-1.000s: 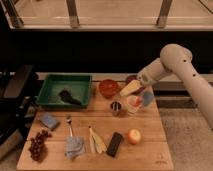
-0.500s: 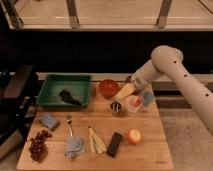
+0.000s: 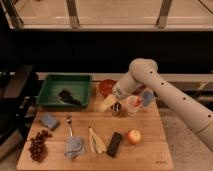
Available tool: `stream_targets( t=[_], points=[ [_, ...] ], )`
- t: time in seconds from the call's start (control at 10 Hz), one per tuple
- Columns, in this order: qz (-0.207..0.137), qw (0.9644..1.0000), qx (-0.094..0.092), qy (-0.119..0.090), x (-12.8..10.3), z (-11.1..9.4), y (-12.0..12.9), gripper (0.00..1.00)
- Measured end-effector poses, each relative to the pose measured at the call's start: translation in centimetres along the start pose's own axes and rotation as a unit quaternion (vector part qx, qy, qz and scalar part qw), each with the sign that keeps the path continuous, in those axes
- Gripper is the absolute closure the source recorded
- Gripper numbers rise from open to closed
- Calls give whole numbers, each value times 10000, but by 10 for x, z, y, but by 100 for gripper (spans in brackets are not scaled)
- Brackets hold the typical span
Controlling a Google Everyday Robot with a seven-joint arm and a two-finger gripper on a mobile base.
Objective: Place grapes in tray
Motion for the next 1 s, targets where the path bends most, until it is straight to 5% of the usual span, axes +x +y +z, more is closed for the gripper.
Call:
stream_targets(
  t=[0.4,0.6,1.0],
  points=[
    [504,9980,350,-139,-19,49,-69,20],
    [595,9974,391,-142,-27,59,-95,20],
    [592,9973,401,-146,-28,60,-100,20]
  ],
)
